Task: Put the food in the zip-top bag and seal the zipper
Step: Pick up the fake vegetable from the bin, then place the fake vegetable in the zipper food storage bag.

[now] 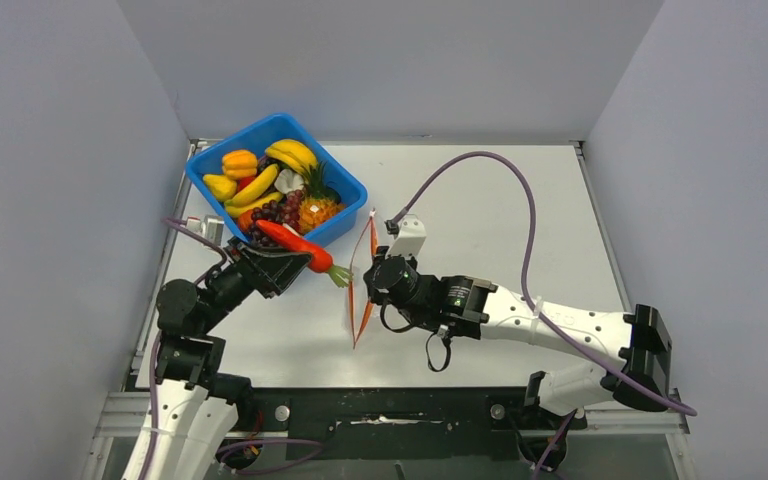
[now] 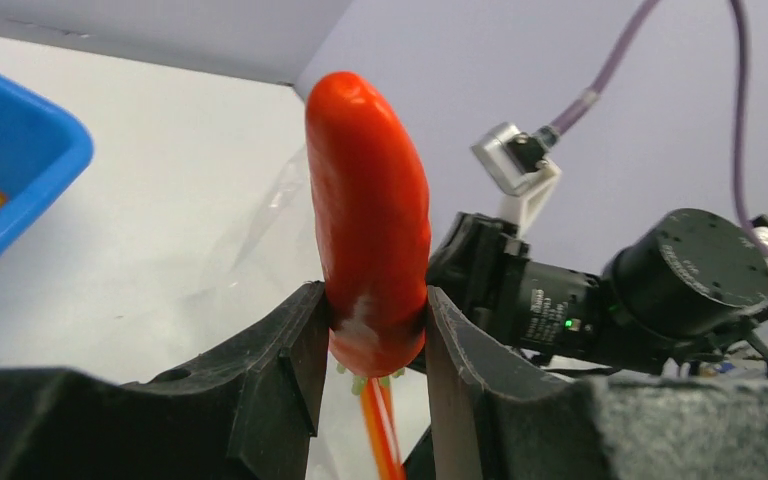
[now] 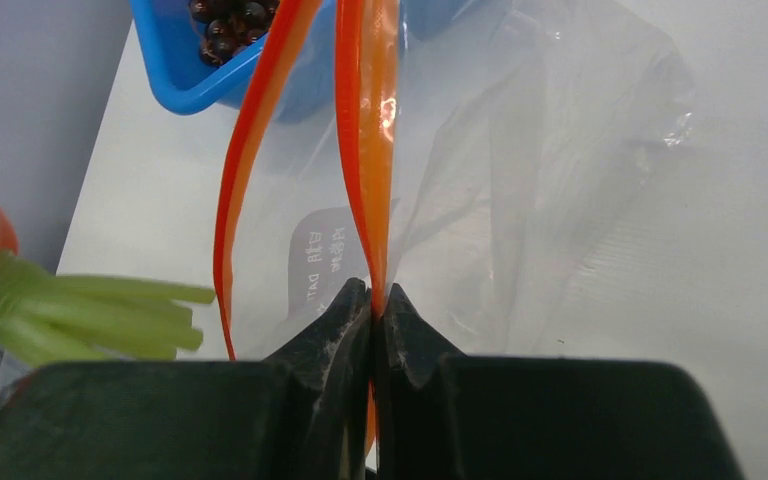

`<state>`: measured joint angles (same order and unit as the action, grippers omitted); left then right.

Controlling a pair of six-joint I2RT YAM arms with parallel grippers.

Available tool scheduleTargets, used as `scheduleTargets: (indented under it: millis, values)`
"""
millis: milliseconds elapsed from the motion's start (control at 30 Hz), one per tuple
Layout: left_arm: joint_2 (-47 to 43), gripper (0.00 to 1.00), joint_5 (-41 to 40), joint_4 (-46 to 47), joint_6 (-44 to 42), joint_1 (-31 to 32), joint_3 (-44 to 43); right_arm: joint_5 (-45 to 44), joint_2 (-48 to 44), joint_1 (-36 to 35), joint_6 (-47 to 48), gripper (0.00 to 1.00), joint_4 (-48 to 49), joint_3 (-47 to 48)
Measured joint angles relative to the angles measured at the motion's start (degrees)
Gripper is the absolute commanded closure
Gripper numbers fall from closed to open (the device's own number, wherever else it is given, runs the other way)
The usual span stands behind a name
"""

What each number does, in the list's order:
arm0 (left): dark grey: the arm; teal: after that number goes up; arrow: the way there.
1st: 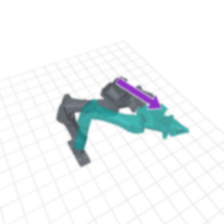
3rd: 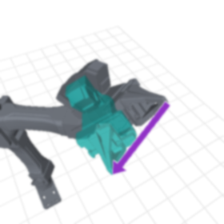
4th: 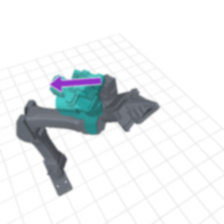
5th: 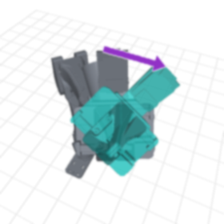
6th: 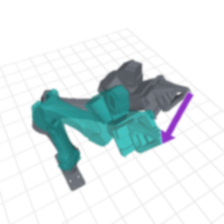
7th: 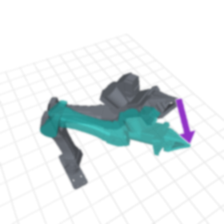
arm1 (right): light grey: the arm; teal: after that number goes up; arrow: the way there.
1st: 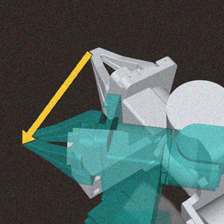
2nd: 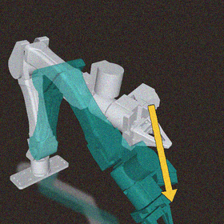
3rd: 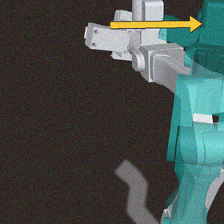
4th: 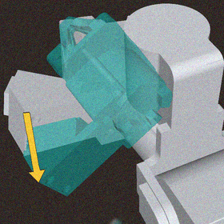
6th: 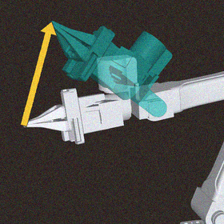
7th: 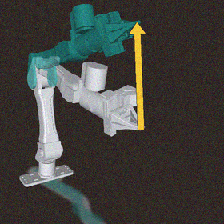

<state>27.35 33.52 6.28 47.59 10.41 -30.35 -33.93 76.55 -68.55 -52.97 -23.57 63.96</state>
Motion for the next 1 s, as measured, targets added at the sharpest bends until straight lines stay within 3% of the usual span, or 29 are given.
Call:
scheduleTargets:
  millis: [200,467,1000]
  values:
    - [-1.6,0.87,2.8,7.8,6.8,0.0,2.0,2.6,2.0,0.0,0.2,1.00,1.7,2.4]
    - [-2.5,0.88,3.2,10.6,6.9,0.0,5.0,4.4,3.0,0.0,0.3,1.00,2.2,3.3]
    - [-2.3,0.90,-1.9,-6.2,-11.1,0.0,3.2,8.1,2.8,0.0,1.5,1.00,6.3,3.3]
